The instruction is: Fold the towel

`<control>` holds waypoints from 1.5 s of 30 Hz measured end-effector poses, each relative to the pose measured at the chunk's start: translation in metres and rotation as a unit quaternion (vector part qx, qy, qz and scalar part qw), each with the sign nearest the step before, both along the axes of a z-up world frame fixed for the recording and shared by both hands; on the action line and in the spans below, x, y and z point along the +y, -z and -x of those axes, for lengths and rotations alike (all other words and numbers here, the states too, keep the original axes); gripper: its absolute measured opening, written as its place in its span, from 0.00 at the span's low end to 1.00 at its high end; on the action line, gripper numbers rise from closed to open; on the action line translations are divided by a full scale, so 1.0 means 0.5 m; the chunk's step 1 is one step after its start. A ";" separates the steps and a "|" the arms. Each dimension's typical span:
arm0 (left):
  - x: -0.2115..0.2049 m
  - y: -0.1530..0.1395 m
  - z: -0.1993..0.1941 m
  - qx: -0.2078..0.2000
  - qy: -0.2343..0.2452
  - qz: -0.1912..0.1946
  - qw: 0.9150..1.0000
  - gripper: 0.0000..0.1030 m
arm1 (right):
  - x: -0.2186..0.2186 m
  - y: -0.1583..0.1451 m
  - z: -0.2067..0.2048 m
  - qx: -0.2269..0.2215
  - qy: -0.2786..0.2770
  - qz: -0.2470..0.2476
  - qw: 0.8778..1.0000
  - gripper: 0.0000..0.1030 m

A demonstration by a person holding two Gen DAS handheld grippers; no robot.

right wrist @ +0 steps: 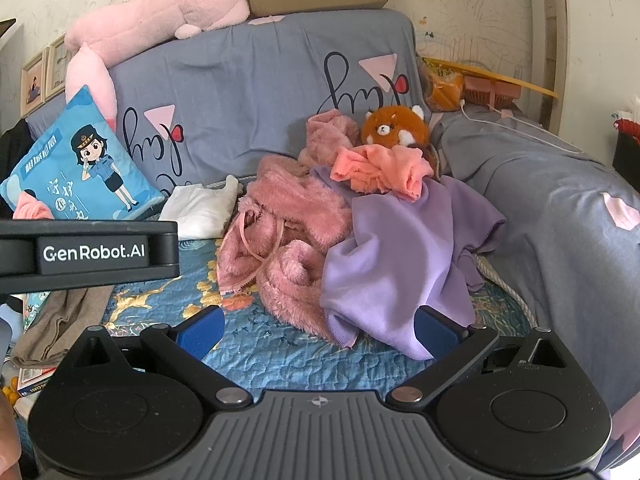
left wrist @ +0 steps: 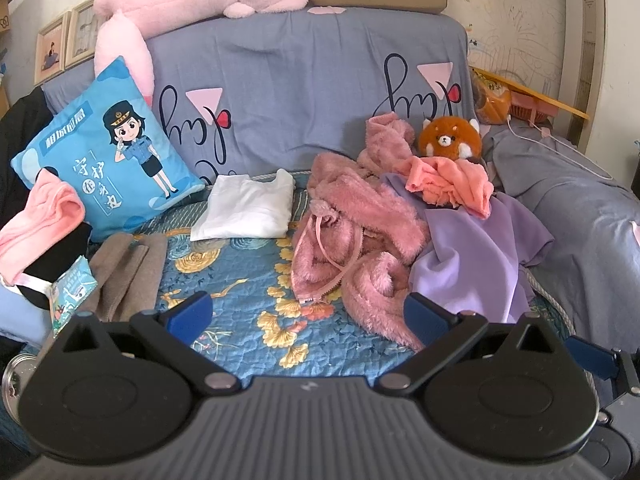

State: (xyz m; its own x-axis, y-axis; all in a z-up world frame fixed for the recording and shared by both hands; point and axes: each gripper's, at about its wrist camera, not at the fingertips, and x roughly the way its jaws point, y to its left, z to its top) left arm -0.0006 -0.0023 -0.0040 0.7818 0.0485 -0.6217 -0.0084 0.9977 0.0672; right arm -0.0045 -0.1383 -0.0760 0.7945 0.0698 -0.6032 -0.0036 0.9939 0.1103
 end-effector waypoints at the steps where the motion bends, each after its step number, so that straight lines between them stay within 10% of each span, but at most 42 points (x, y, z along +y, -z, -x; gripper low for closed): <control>1: -0.001 0.001 0.000 0.001 0.000 0.000 1.000 1.00 | -0.001 0.000 0.000 0.001 0.000 0.000 1.000 0.99; 45: -0.005 0.022 -0.017 0.015 -0.006 -0.016 1.000 1.00 | -0.019 0.035 -0.014 0.025 0.007 -0.004 1.000 0.99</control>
